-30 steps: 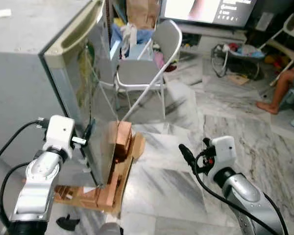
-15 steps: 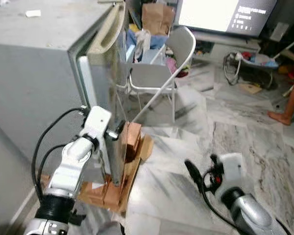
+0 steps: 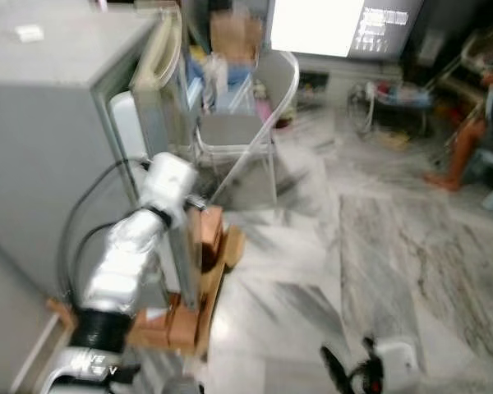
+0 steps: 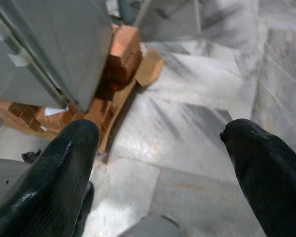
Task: Restocking fridge
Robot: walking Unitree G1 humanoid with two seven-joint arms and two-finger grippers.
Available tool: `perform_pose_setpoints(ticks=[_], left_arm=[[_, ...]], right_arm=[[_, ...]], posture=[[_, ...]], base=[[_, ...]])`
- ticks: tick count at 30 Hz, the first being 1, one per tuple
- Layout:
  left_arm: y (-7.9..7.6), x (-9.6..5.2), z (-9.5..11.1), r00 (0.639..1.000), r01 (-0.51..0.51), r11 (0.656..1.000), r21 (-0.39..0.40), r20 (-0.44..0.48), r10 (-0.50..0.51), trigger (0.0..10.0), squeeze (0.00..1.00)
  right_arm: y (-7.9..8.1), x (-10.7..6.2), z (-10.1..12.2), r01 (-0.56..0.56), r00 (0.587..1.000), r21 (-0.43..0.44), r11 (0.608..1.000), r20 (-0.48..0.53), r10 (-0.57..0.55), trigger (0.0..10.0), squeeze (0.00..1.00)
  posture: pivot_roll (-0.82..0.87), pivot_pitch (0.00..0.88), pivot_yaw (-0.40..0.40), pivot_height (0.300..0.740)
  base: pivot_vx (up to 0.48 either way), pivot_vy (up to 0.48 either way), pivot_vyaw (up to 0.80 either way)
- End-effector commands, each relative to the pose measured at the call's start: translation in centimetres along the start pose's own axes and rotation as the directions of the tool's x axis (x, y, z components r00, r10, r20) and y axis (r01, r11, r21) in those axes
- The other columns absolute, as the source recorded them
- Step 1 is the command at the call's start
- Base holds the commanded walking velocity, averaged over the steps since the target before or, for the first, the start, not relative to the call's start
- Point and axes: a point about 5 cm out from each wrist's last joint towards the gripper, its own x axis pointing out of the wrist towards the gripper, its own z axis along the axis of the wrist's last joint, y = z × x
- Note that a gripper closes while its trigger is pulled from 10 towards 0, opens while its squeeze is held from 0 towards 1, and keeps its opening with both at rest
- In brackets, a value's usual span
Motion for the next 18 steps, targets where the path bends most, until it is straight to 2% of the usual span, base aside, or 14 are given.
perform_pose_setpoints(ticks=[1,5,7,9,18], left_arm=[[1.1,-0.7,-0.8,0.996,-0.076,0.997,-0.016,-0.04,0.075,10.0,0.0],[1.5,-1.2,-2.1,0.989,-0.112,0.994,-0.005,-0.095,0.111,10.0,0.0],[1.6,-0.8,-2.2,0.987,-0.12,0.993,-0.011,-0.108,0.119,10.0,0.0],[2.2,-0.2,-2.0,0.977,-0.186,0.983,-0.011,-0.107,0.183,10.0,0.0],[2.5,-0.1,-1.8,0.971,-0.219,0.976,-0.012,-0.104,0.217,10.0,0.0]], right_arm=[[-0.5,0.3,0.5,0.005,0.999,-0.033,0.999,0.039,-0.003,10.0,0.0],[-0.6,0.9,0.2,0.001,0.998,-0.047,0.999,0.066,0.002,10.0,0.0],[-0.8,1.0,1.3,-0.003,0.996,-0.058,0.998,0.092,0.008,10.0,0.0],[-1.1,1.2,2.5,-0.006,0.992,-0.074,0.997,0.126,0.015,10.0,0.0],[-1.2,1.5,3.0,-0.005,0.988,-0.086,0.996,0.155,0.018,10.0,0.0]], posture=[[0.06,0.0,-0.037,0.74],[0.06,0.0,-0.042,0.74],[0.07,0.0,-0.045,0.74],[0.06,0.0,-0.044,0.74],[0.06,0.0,-0.041,0.74]], base=[[0.0,0.0,0.0],[0.0,0.0,0.0],[0.0,0.0,0.0],[0.0,0.0,0.0],[0.0,0.0,0.0]])
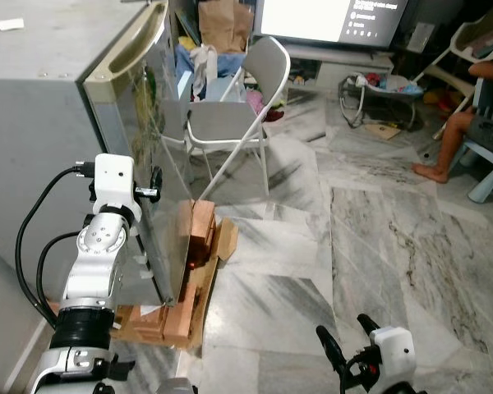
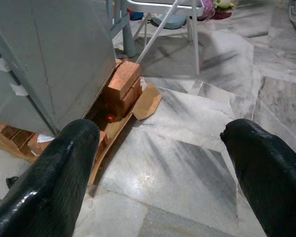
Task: Restocking fridge
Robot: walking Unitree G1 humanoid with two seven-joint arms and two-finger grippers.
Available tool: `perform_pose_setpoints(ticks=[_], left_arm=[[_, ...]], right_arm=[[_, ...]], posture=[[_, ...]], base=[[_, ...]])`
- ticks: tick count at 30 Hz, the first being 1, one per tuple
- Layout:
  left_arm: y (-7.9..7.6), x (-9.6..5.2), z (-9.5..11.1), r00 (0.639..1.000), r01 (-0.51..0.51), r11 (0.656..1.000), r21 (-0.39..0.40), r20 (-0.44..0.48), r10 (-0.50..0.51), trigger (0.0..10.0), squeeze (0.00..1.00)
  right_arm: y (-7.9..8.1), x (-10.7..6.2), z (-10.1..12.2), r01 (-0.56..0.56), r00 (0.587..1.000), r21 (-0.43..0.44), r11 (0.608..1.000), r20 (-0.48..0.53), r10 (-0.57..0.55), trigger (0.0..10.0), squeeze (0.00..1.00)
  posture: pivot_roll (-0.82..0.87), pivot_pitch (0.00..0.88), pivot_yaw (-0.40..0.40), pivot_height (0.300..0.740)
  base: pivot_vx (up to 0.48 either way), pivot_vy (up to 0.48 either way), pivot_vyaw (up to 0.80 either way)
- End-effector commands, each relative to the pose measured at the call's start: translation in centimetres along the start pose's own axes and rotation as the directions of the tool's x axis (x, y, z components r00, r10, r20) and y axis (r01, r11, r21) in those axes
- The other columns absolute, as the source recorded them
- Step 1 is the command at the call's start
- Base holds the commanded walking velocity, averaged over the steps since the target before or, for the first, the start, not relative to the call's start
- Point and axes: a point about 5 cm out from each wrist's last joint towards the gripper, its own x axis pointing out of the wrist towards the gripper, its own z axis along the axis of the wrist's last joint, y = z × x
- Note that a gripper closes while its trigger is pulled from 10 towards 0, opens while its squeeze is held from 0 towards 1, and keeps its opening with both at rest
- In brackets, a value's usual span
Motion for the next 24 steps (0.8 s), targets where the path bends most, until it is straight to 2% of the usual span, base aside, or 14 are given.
perform_pose_setpoints(ticks=[1,6,8,9,11,12,13,14,15,16,17,18,20,24], left_arm=[[-0.2,0.2,0.1,1.0,0.008,1.0,0.004,-0.001,-0.008,10.0,0.0],[-0.4,1.1,0.2,1.0,0.01,1.0,0.001,0.001,-0.01,10.0,0.0],[-0.6,1.9,0.2,1.0,0.007,1.0,-0.002,-0.006,-0.007,10.0,0.0],[-1.3,2.6,0.4,0.999,0.043,0.999,-0.016,-0.012,-0.043,10.0,0.0],[-1.7,2.9,0.6,0.997,0.07,0.997,-0.027,-0.012,-0.071,10.0,0.0],[-3.1,3.0,1.1,0.987,0.162,0.986,-0.029,0.004,-0.162,10.0,0.0],[-6.1,2.9,2.2,0.94,0.338,0.941,0.011,0.042,-0.339,10.0,0.0],[-6.1,2.9,2.2,0.94,0.338,0.941,0.011,0.042,-0.339,10.0,0.0],[-9.2,2.4,3.5,0.875,0.475,0.879,0.041,0.083,-0.477,10.0,0.0],[-9.2,2.4,3.5,0.875,0.475,0.879,0.041,0.083,-0.477,10.0,0.0],[-11.9,1.9,4.8,0.824,0.552,0.833,0.037,0.123,-0.552,10.0,0.0],[-13.3,1.6,5.7,0.786,0.604,0.797,0.021,0.152,-0.6,10.0,0.0],[-15.0,1.2,7.0,0.732,0.666,0.746,-0.01,0.198,-0.652,10.0,0.0],[-14.7,2.0,7.4,0.733,0.67,0.739,-0.067,0.219,-0.644,10.0,0.0]], right_arm=[[-0.4,0.1,0.4,0.009,1.0,-0.008,1.0,0.015,-0.009,10.0,0.0],[-0.4,0.5,0.8,0.004,1.0,-0.01,1.0,0.019,-0.003,10.0,0.0],[-0.4,0.6,0.9,0.003,1.0,-0.01,1.0,0.023,-0.003,10.0,0.0],[-0.4,0.7,1.0,0.004,1.0,-0.009,1.0,0.026,-0.003,10.0,0.0],[-0.4,0.7,1.0,0.004,1.0,-0.008,1.0,0.027,-0.004,10.0,0.0],[-0.4,0.6,0.9,0.005,1.0,-0.003,1.0,0.025,-0.004,10.0,0.0],[-0.3,0.5,0.8,0.005,1.0,0.006,1.0,0.018,-0.005,10.0,0.0],[-0.3,0.5,0.8,0.005,1.0,0.006,1.0,0.018,-0.005,10.0,0.0],[-0.3,0.3,0.6,0.004,1.0,0.015,1.0,0.01,-0.004,10.0,0.0],[-0.3,0.3,0.6,0.004,1.0,0.015,1.0,0.01,-0.004,10.0,0.0],[-0.2,0.3,0.5,0.007,1.0,0.024,1.0,0.005,-0.007,10.0,0.0],[-0.2,0.4,0.5,0.007,1.0,0.024,1.0,0.005,-0.007,10.0,0.0],[-0.2,0.4,0.4,0.006,1.0,0.024,1.0,0.006,-0.007,10.0,0.0],[-0.2,0.5,0.5,0.005,1.0,0.023,1.0,0.008,-0.005,10.0,0.0]], posture=[[0.06,0.0,-0.042,0.74],[0.05,0.0,-0.043,0.74],[0.05,0.0,-0.045,0.74],[0.05,0.0,-0.046,0.74],[0.05,0.0,-0.047,0.74],[0.05,0.0,-0.048,0.74],[0.05,0.0,-0.053,0.74],[0.05,0.0,-0.053,0.74],[0.06,0.0,-0.056,0.74],[0.06,0.0,-0.056,0.74],[0.05,0.0,-0.058,0.74],[0.05,0.0,-0.057,0.74],[0.05,0.0,-0.055,0.74],[0.04,0.0,-0.053,0.74]], base=[[0.0,0.0,0.0],[0.0,0.0,0.0],[0.0,0.0,0.0],[0.0,0.0,0.0],[0.0,0.0,0.0],[0.0,0.0,0.0],[0.0,0.0,0.0],[0.0,0.0,0.0],[0.0,0.0,0.0],[0.0,0.0,0.0],[0.0,0.0,0.0],[0.0,0.0,0.0],[0.0,0.0,0.0],[0.0,0.0,0.0]])
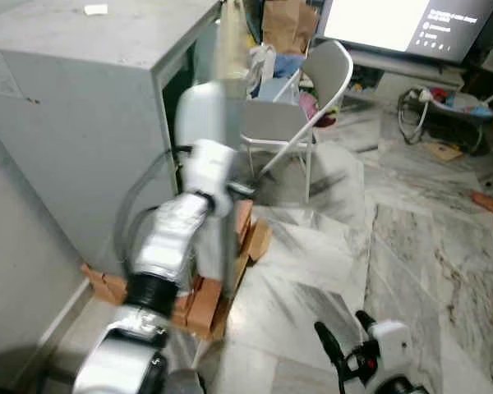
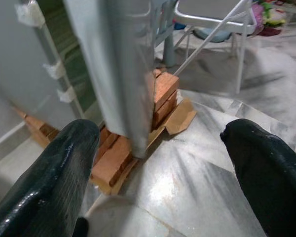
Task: Restocking fridge
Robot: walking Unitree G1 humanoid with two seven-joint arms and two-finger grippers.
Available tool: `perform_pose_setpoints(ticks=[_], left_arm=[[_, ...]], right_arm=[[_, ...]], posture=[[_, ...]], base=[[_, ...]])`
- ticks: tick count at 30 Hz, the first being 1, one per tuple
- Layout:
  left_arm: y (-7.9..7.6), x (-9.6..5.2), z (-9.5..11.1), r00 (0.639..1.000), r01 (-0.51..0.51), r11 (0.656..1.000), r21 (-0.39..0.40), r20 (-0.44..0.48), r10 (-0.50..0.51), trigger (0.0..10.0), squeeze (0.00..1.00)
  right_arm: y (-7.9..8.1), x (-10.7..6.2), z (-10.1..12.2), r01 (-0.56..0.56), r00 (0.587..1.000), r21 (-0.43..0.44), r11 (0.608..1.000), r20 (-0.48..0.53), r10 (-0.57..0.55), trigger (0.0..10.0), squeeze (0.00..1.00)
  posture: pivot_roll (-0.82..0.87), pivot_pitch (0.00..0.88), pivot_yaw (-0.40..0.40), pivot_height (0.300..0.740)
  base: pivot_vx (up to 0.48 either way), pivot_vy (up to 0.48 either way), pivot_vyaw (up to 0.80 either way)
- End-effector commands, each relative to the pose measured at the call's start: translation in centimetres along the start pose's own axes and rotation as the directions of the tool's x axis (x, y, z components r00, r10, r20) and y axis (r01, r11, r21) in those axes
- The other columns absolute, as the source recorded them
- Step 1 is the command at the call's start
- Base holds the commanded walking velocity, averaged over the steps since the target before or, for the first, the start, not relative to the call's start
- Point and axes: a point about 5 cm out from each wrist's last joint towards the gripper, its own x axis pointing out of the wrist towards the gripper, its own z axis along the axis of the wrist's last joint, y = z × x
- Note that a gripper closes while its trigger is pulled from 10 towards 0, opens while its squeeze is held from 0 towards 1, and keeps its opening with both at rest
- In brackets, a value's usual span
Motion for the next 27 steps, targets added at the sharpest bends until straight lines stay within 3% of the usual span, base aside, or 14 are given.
perform_pose_setpoints(ticks=[1,3,5,7,8,9,10,11,14,17,24,27], left_arm=[[1.1,-0.3,-0.1,1.0,-0.028,1.0,-0.007,-0.002,0.028,10.0,0.0],[3.3,-1.2,-0.5,0.993,-0.117,0.993,-0.01,-0.021,0.116,10.0,0.0],[6.3,-3.1,-1.1,0.969,-0.241,0.971,0.001,-0.048,0.241,10.0,0.0],[7.5,-4.2,-1.3,0.958,-0.28,0.96,0.025,-0.055,0.281,10.0,0.0],[8.5,-5.5,-1.6,0.946,-0.316,0.948,0.042,-0.061,0.318,10.0,0.0],[8.5,-5.5,-1.6,0.946,-0.316,0.948,0.042,-0.061,0.318,10.0,0.0],[9.1,-6.7,-2.0,0.936,-0.342,0.939,0.043,-0.07,0.344,10.0,0.0],[9.2,-7.8,-2.5,0.933,-0.348,0.937,0.037,-0.082,0.35,10.0,0.0],[9.1,-8.6,-2.9,0.929,-0.358,0.933,0.042,-0.088,0.36,10.0,0.0],[7.8,-10.8,-3.9,0.924,-0.362,0.93,0.06,-0.109,0.366,10.0,0.0],[6.8,-12.8,-4.5,0.914,-0.377,0.922,0.085,-0.128,0.386,10.0,0.0],[7.1,-14.4,-4.7,0.886,-0.43,0.896,0.109,-0.139,0.442,10.0,0.0]], right_arm=[[-0.5,-0.6,-0.2,0.021,1.0,0.001,1.0,-0.018,-0.021,10.0,0.0],[-0.4,-0.6,-0.2,0.023,1.0,0.003,1.0,-0.017,-0.023,10.0,0.0],[-0.3,-0.6,-0.3,0.025,1.0,0.006,1.0,-0.017,-0.025,10.0,0.0],[-0.3,-0.5,-0.3,0.024,1.0,0.008,1.0,-0.014,-0.024,10.0,0.0],[-0.3,-0.5,-0.3,0.024,1.0,0.01,1.0,-0.01,-0.024,10.0,0.0],[-0.3,-0.5,-0.3,0.024,1.0,0.01,1.0,-0.01,-0.024,10.0,0.0],[-0.3,-0.5,-0.3,0.026,1.0,0.01,1.0,-0.006,-0.026,10.0,0.0],[-0.2,-0.4,-0.2,0.028,1.0,0.003,1.0,0.003,-0.028,10.0,0.0],[-0.2,-0.4,-0.1,0.031,0.999,-0.001,1.0,0.013,-0.031,10.0,0.0],[-0.4,0.3,0.2,0.062,0.997,-0.015,0.998,0.035,-0.062,10.0,0.0],[-0.9,1.0,0.6,0.101,0.993,-0.03,0.994,0.059,-0.099,10.0,0.0],[-0.7,1.9,1.4,0.093,0.99,-0.081,0.992,0.109,-0.084,10.0,0.0]], posture=[[0.04,0.0,-0.051,0.74],[0.05,0.0,-0.048,0.74],[0.05,0.0,-0.046,0.74],[0.05,0.0,-0.046,0.74],[0.06,0.0,-0.044,0.74],[0.06,0.0,-0.044,0.74],[0.06,0.0,-0.039,0.74],[0.05,0.0,-0.033,0.74],[0.05,0.0,-0.026,0.74],[0.03,0.0,-0.016,0.74],[0.06,0.0,-0.031,0.74],[0.1,0.0,-0.036,0.74]], base=[[0.0,0.0,0.0],[0.0,0.0,0.0],[0.0,0.0,0.0],[0.0,0.0,0.0],[0.0,0.0,0.0],[0.0,0.0,0.0],[0.0,0.0,0.0],[0.255,0.0,0.0],[0.26,-0.211,0.0],[0.0,-0.46,0.0],[0.0,-0.462,0.0],[0.0,-0.459,0.0]])
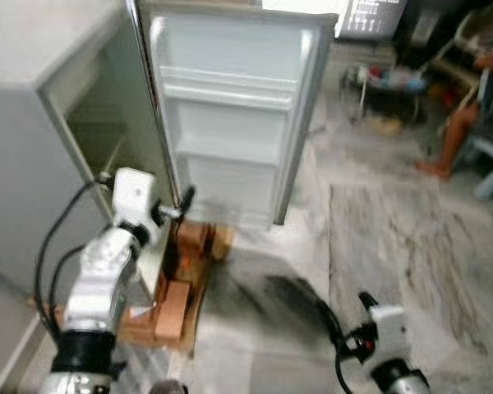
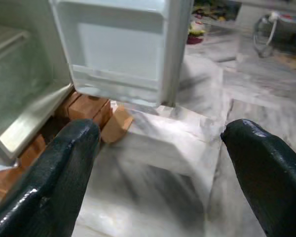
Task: Restocking fridge
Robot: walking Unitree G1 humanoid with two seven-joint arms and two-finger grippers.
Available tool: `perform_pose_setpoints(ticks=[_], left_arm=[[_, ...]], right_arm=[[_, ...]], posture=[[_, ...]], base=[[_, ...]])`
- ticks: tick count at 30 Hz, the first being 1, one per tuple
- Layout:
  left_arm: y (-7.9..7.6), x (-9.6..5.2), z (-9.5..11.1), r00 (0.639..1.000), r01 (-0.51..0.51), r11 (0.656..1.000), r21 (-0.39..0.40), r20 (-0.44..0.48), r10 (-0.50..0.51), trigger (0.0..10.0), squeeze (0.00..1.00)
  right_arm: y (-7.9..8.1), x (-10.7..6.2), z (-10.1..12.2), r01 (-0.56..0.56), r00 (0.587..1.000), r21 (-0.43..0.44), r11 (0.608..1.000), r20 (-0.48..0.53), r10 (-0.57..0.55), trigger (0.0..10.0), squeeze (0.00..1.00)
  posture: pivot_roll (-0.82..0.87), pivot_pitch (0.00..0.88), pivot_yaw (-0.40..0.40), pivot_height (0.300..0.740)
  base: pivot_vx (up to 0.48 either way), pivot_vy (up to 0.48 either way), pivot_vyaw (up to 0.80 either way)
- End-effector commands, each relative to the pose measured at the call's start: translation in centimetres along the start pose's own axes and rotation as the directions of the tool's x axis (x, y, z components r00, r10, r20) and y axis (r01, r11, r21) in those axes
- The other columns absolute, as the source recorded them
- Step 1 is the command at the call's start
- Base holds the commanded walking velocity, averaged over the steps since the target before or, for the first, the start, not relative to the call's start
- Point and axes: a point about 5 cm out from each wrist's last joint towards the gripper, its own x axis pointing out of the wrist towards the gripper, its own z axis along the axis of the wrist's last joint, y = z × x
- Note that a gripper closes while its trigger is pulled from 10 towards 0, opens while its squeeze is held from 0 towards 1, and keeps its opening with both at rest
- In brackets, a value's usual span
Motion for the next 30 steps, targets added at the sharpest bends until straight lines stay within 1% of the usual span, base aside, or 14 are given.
perform_pose_setpoints(ticks=[1,3,6,7,8,9,11,13,15,19,22,23,25,30], left_arm=[[1.0,-0.9,0.0,0.998,-0.057,0.998,0.025,-0.013,0.057,10.0,0.0],[1.2,-1.2,0.1,0.997,-0.075,0.997,0.028,-0.022,0.076,10.0,0.0],[1.0,-1.8,0.2,0.997,-0.062,0.993,0.099,-0.029,0.065,10.0,0.0],[1.3,-2.3,0.1,0.995,-0.083,0.991,0.104,-0.043,0.088,10.0,0.0],[1.5,-2.6,0.2,0.994,-0.095,0.991,0.098,-0.049,0.1,10.0,0.0],[1.9,-3.1,0.3,0.992,-0.108,0.99,0.088,-0.055,0.113,10.0,0.0],[1.9,-3.2,0.3,0.992,-0.109,0.99,0.087,-0.056,0.114,10.0,0.0],[2.2,-3.6,0.1,0.991,-0.108,0.989,0.099,-0.064,0.115,10.0,0.0],[2.7,-4.0,-0.3,0.988,-0.126,0.987,0.096,-0.079,0.133,10.0,0.0],[2.6,-4.2,-0.4,0.989,-0.114,0.989,0.093,-0.087,0.122,10.0,0.0],[2.2,-4.0,0.0,0.993,-0.088,0.992,0.095,-0.072,0.095,10.0,0.0],[2.2,-4.0,0.1,0.993,-0.087,0.991,0.1,-0.069,0.094,10.0,0.0],[2.1,-3.6,0.1,0.994,-0.086,0.992,0.095,-0.057,0.092,10.0,0.0],[1.8,-3.3,0.0,0.995,-0.08,0.993,0.087,-0.055,0.085,10.0,0.0]], right_arm=[[0.3,0.7,0.5,-0.009,0.999,-0.02,1.0,0.037,0.009,10.0,0.0],[0.3,1.2,0.9,-0.007,0.998,-0.005,1.0,0.056,0.007,10.0,0.0],[-0.3,3.0,1.7,0.031,0.996,0.001,1.0,0.087,-0.031,10.0,0.0],[-1.4,5.1,4.1,0.062,0.99,0.009,0.998,0.126,-0.062,10.0,0.0],[-1.8,6.0,5.8,0.075,0.985,0.009,0.997,0.156,-0.076,10.0,0.0],[-1.7,6.7,8.4,0.085,0.973,0.015,0.996,0.215,-0.087,10.0,0.0],[-1.7,6.8,8.8,0.086,0.97,0.017,0.996,0.227,-0.087,10.0,0.0],[-1.1,7.0,10.0,0.084,0.965,-0.02,0.996,0.251,-0.076,10.0,0.0],[-0.1,7.1,11.4,0.081,0.954,-0.066,0.995,0.294,-0.058,10.0,0.0],[1.0,7.2,12.5,0.081,0.945,-0.105,0.991,0.325,-0.042,10.0,0.0],[1.1,6.7,13.0,0.07,0.958,-0.099,0.993,0.284,-0.04,10.0,0.0],[1.1,6.7,12.9,0.062,0.959,-0.076,0.995,0.281,-0.038,10.0,0.0],[0.3,6.9,12.3,0.105,0.965,0.024,0.994,0.238,-0.107,10.0,0.0],[-0.1,7.1,13.0,0.132,0.956,0.012,0.991,0.262,-0.13,10.0,0.0]], posture=[[0.1,0.0,-0.038,0.74],[0.12,0.0,-0.045,0.74],[0.15,0.0,-0.036,0.74],[0.16,0.0,-0.017,0.74],[0.16,0.0,-0.017,0.74],[0.15,0.0,-0.008,0.74],[0.15,0.0,-0.008,0.74],[0.13,0.0,-0.003,0.74],[0.1,0.0,0.013,0.74],[0.09,0.0,0.01,0.74],[0.08,0.0,-0.001,0.74],[0.08,0.0,-0.005,0.74],[0.08,0.0,-0.012,0.74],[0.07,0.0,-0.013,0.74]], base=[[0.0,-0.446,0.0],[0.0,-0.442,0.0],[0.099,-0.408,0.0],[0.3,-0.371,0.0],[0.3,-0.371,0.0],[0.319,-0.352,0.0],[0.319,-0.352,0.0],[0.368,-0.304,0.0],[0.454,0.0,0.0],[0.467,0.0,0.0],[0.48,0.0,0.0],[0.48,0.0,0.0],[0.48,0.0,0.0],[0.48,0.0,0.0]])
